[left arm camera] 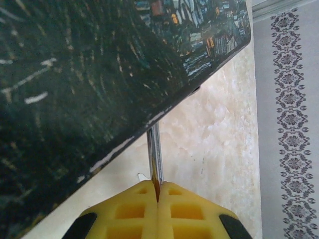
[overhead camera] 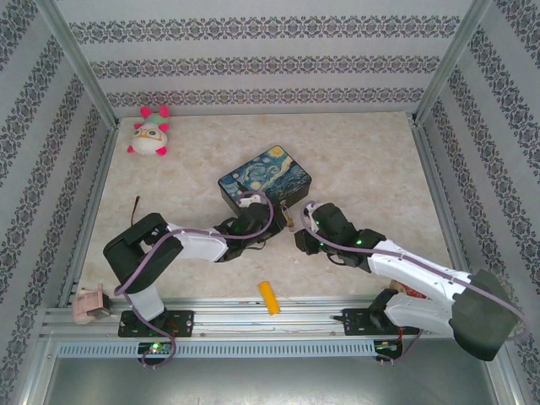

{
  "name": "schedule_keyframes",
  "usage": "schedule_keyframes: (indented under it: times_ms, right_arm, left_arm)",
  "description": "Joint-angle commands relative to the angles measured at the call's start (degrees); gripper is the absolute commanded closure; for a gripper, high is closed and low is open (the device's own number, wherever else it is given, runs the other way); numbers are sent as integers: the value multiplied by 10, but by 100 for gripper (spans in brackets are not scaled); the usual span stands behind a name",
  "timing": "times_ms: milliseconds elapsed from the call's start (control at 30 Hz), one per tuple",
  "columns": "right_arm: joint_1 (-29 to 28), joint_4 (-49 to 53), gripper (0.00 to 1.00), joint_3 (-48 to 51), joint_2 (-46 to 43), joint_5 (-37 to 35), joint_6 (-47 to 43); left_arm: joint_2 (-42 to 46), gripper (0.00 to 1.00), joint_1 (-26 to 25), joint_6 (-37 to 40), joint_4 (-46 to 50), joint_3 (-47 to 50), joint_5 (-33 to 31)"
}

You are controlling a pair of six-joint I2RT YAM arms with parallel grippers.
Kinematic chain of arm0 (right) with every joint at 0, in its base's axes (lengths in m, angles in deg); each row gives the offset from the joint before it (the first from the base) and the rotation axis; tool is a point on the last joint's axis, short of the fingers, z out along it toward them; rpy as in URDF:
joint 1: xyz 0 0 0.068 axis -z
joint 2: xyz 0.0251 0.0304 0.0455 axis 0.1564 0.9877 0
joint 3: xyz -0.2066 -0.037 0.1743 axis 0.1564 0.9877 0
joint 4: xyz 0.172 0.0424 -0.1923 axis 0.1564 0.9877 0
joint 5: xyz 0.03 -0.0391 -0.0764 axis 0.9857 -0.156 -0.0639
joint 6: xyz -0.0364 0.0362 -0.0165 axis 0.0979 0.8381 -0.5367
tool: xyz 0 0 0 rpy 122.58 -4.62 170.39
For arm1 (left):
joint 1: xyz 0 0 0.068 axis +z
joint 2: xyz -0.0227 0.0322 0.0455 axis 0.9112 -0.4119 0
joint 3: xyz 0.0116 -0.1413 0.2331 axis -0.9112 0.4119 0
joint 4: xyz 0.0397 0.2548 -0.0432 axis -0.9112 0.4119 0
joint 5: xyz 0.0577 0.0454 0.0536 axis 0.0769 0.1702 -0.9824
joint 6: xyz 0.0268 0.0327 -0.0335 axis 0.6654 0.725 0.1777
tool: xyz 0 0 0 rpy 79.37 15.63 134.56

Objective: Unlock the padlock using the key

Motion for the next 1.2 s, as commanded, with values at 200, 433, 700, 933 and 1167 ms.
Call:
schedule_keyframes:
  times_ms: [200,433,700,933,1167]
  right_arm:
    - [-28,-7,71,-50,63,-51,-57]
    - [-39,-1,66,-81,113,-78,-79]
    - [-41,-5,66,-97,148,-97,-88]
    - [-45,-9,67,-103,170,-110,-100]
    - [-49,-20,67,-109,186,-126,-100]
  left_arm:
    - [10,100,19,-29,16,-18,41]
    - [10,100,22,-35,10,-12,45]
    - [16,100,24,-35,8,-6,43]
    - [14,100,24,-35,4,-7,47]
    - [13,100,25,-35,-2,-8,53]
